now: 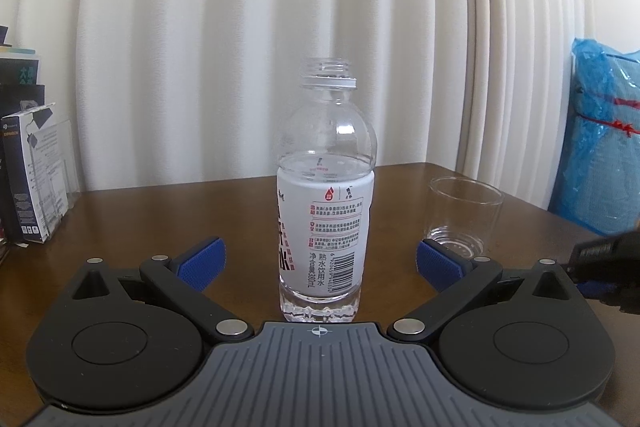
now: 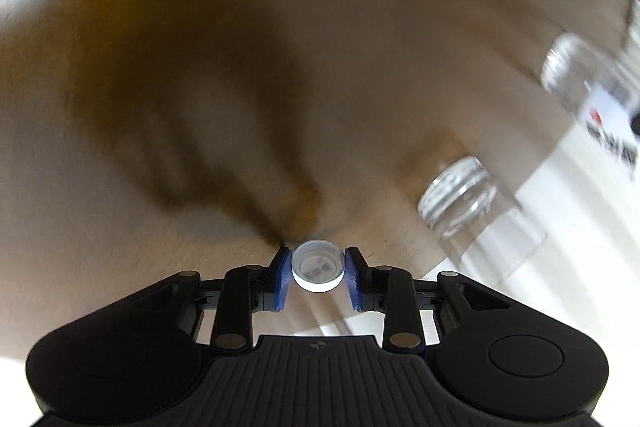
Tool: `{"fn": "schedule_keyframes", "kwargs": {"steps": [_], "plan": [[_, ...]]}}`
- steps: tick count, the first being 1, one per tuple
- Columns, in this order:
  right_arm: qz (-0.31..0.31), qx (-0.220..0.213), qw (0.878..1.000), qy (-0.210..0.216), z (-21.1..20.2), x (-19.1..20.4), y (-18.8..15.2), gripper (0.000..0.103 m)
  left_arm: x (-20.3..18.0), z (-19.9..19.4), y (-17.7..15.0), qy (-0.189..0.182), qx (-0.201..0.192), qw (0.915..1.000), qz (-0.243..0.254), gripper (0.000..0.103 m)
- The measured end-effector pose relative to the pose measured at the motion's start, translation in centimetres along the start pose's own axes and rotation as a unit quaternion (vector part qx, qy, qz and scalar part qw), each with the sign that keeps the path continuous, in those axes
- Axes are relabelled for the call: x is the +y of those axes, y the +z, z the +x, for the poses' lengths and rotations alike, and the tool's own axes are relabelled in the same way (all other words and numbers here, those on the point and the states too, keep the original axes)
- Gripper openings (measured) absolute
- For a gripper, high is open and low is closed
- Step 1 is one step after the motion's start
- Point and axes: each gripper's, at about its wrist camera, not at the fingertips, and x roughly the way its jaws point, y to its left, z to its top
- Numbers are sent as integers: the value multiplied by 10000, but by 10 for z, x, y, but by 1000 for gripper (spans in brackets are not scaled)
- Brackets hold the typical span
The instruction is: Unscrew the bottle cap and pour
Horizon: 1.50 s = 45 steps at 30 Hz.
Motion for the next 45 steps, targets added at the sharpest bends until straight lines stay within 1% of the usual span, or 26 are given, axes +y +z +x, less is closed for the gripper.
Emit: {"fn": "schedule_keyframes", "kwargs": {"steps": [3, 7, 9, 11, 13, 17, 19, 20, 21, 23, 24, 25, 26, 27, 28, 29, 30, 31, 34, 35, 37, 39, 41, 42, 44, 45], "plan": [[-324, 122, 9994, -36, -1, 4, 7, 32, 0, -1, 0, -4, -15, 10000, 4, 103], [-417, 37, 9991, -87, -6, 2, 8, 32, 1, -2, 0, -8, -31, 10000, -21, 103], [-507, -7, 9986, -120, -9, 4, 7, 38, 2, -3, 0, -7, -33, 10000, -23, 103], [-636, -45, 9978, -183, -11, 7, 6, 41, 2, -3, 0, -11, -32, 10000, -23, 103], [-768, -77, 9968, -197, -14, 10, 4, 41, 2, -3, 0, -13, -32, 10000, -18, 103], [-751, -174, 9968, -214, -20, 10, 1, 42, 3, -4, 0, -3, -38, 10000, -17, 103], [-423, -218, 9987, -195, -22, 4, -6, 44, 4, -4, 0, 5, -39, 10000, -32, 103], [-175, -246, 9994, -178, -24, 0, -10, 47, 4, -4, 0, 10, -41, 10000, -41, 103], [406, -294, 9987, -131, -25, -9, -21, 52, 4, -4, 0, 14, -46, 10000, -51, 103], [1452, -488, 9882, 13, -29, -21, -40, 55, 5, -5, 0, 11, -56, 10000, -75, 103], [2292, -812, 9699, 140, -33, -25, -57, 55, 5, -6, 1, 8, -60, 9999, -80, 103], [3112, -1129, 9432, 266, -37, -29, -73, 55, 4, -6, 1, 3, -63, 10000, -74, 103], [3906, -1436, 9085, 389, -41, -33, -89, 55, 4, -6, 1, -1, -66, 10000, -68, 103], [4716, -1767, 8624, 513, -44, -35, -106, 55, 3, -6, 1, -5, -71, 10000, -54, 103], [5569, -2170, 7992, 639, -46, -32, -124, 55, 2, -6, 0, -10, -79, 10000, -29, 103], [6039, -2373, 7572, 744, -45, -27, -133, 55, 1, -7, 0, -13, -90, 10000, -7, 103], [6717, -2638, 6859, 940, -40, -15, -147, 55, 1, -7, -1, -13, -108, 9999, 9, 103], [7229, -2812, 6211, 1122, -33, -5, -158, 55, 1, -7, -1, -9, -125, 9999, 19, 103], [7794, -2823, 5459, 1217, -23, 12, -162, 53, 2, -7, -2, 27, -155, 9999, -3, 103], [7958, -2808, 5219, 1243, -18, 18, -162, 53, 2, -7, -2, 44, -149, 9999, -19, 103], [8156, -2815, 4877, 1333, -11, 27, -157, 53, 3, -6, -3, 86, -136, 9999, -34, 103], [8218, -2872, 4725, 1376, -8, 30, -150, 47, 4, -5, -3, 108, -129, 9998, -42, 103], [8240, -2897, 4662, 1404, 2, 30, -146, 40, 4, -4, -2, 115, -112, 9999, -49, 103], [8241, -2902, 4654, 1414, 4, 23, -144, 37, 5, -3, -2, 117, -100, 9999, -44, 103], [8255, -2934, 4601, 1442, 9, 24, -136, 35, 4, -2, -3, 119, -81, 9999, -18, 103], [8287, -2932, 4536, 1465, 10, 25, -136, 32, 4, -1, -3, 119, -76, 9999, -6, 103]]}}
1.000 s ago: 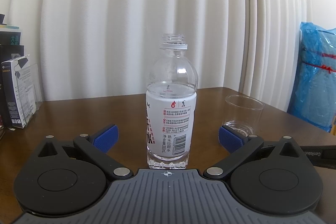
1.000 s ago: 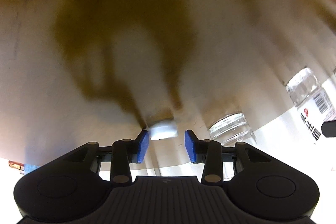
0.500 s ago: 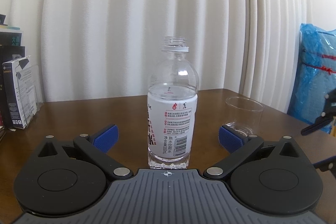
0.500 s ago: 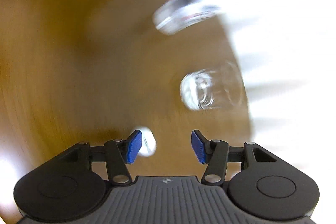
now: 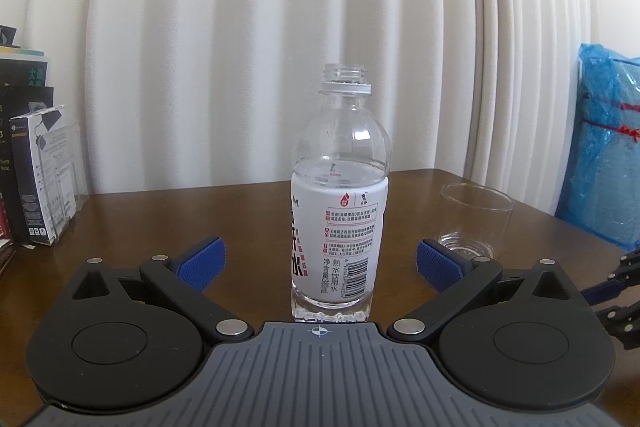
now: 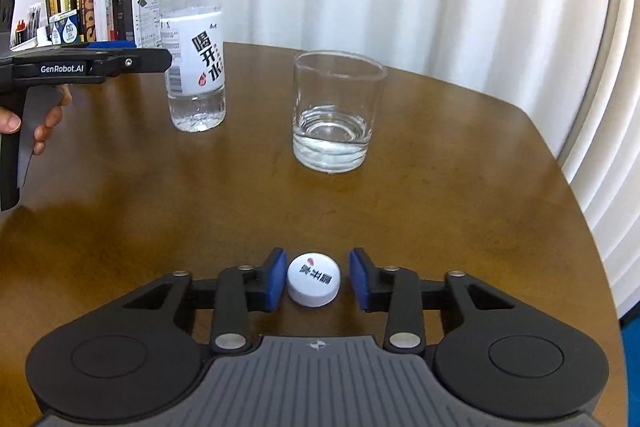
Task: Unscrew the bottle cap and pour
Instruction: 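Grasp the cap with the right gripper and carry it to the bottle mouth, then lower the cap onto the bottle mouth and press with the right gripper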
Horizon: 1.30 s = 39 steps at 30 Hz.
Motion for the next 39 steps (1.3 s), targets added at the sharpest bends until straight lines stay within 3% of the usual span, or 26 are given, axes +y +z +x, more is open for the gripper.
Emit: {"fn": "schedule_keyframes", "kwargs": {"steps": [8, 11, 15, 21, 23, 28, 33, 39], "plan": [[149, -161, 9997, 95, 13, -2, 3, 31, 2, 0, 0, -26, -20, 10000, 18, 103], [158, -468, 9981, 377, -1, -4, 22, 31, 4, 0, 1, -34, -48, 10000, -28, 103], [-515, -1286, 9868, 839, -31, 9, 84, 31, 8, 3, 6, 36, -57, 9999, -96, 103], [-1294, -1810, 9619, 1588, -29, 33, 161, 31, 6, 9, 18, 193, -164, 9997, 1, 103], [-1553, -1810, 9552, 1752, -16, 41, 185, 31, 3, 14, 20, 228, -186, 9995, 80, 103], [-1707, -1539, 9516, 2039, 13, 49, 214, 31, -4, 24, 21, 226, -160, 9995, 166, 103], [-1557, -1384, 9499, 2331, 20, 43, 227, 31, -9, 32, 18, 150, -116, 9996, 213, 103], [-1525, -1119, 9525, 2388, 32, 37, 234, 31, -16, 36, 19, 40, -116, 9995, 291, 103]]}}
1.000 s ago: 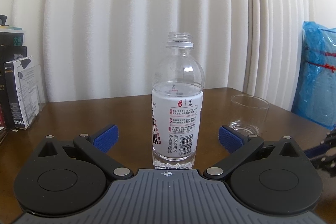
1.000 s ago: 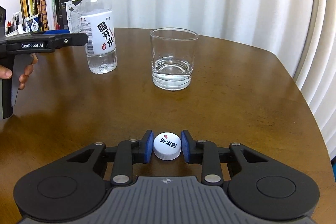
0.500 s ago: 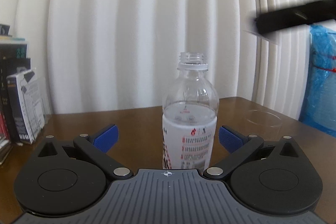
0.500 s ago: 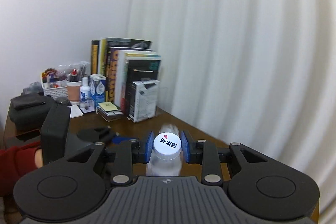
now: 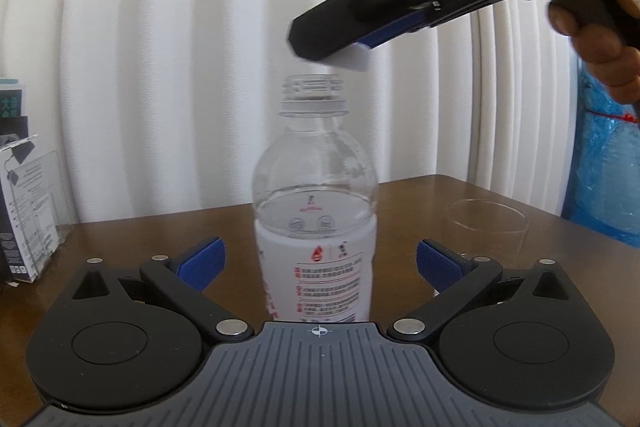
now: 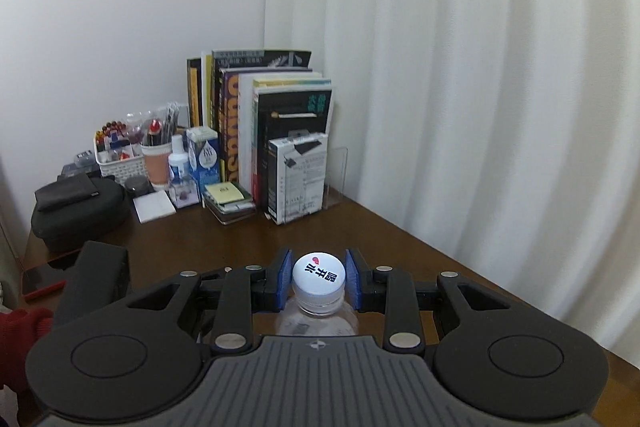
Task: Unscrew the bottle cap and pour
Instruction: 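Lower the cap onto the bottle mouth and press with the right gripper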
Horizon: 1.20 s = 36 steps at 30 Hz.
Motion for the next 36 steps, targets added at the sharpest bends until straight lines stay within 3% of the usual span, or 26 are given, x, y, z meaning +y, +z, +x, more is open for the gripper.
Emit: {"fn": "schedule_keyframes", "kwargs": {"steps": [22, 36], "plan": [[-48, 406, 9988, 277, 16, -11, 11, 32, -4, 1, -2, -108, 36, 9999, 76, 103], [-73, 252, 9992, 300, 14, -10, 4, 32, -11, 2, -2, -183, 7, 9998, 116, 100]]}}
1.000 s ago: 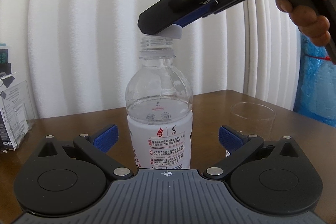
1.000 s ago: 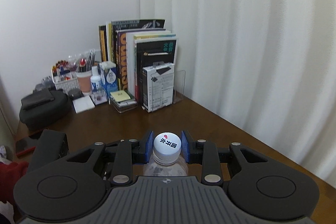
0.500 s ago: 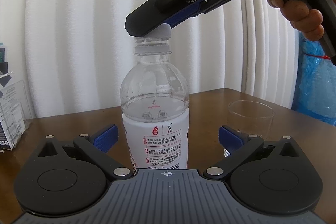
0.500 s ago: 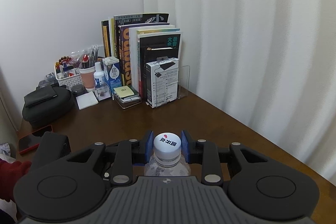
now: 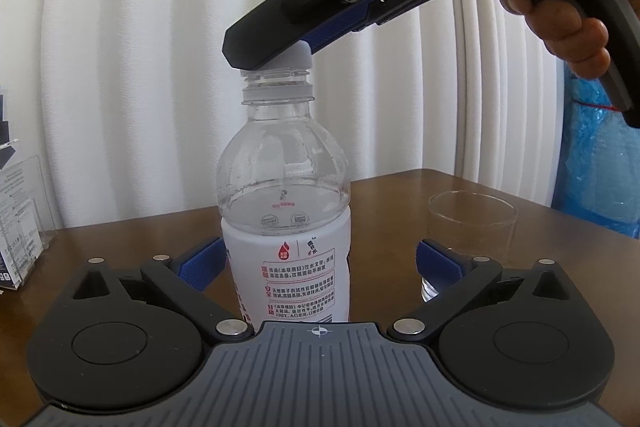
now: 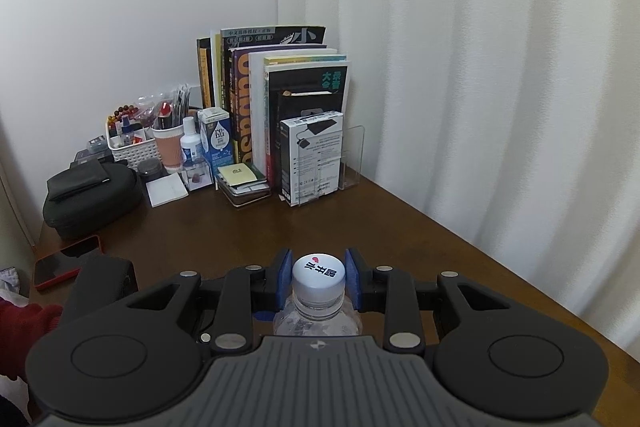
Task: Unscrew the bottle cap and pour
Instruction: 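Lower the cap onto the bottle mouth and press with the right gripper, then twist the white cap on the bottle neck with the right gripper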
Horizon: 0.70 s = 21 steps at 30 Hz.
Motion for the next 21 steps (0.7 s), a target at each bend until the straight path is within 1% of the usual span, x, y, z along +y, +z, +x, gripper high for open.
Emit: {"fn": "schedule_keyframes", "kwargs": {"steps": [2, 6, 8, 12, 17, 19, 20, 21], "plan": [[33, -21, 10000, 9, 0, 0, -1, 32, -1, 0, 0, -21, -1, 10000, 6, 96], [39, -80, 10000, 21, 0, -1, -2, 32, -3, 0, 0, 10, -1, 10000, 36, 92], [31, -100, 9999, 23, 1, -1, -2, 32, -2, 0, 1, 27, -10, 10000, -13, 88], [25, -168, 9999, 16, 0, 0, -6, 32, 0, 1, 1, 35, 4, 10000, -67, 85], [46, -234, 9997, 12, -1, -1, -10, 33, -2, 3, 1, 46, 4, 10000, -70, 85], [50, -252, 9997, 7, -2, -1, -11, 36, -3, 3, 1, 52, 2, 10000, -67, 85], [47, -266, 9996, -2, -3, -1, -12, 42, -3, 2, 1, 53, 1, 10000, -67, 85], [48, -305, 9995, -27, -4, -1, -12, 44, -3, 1, 1, 53, 1, 10000, -69, 85]]}}
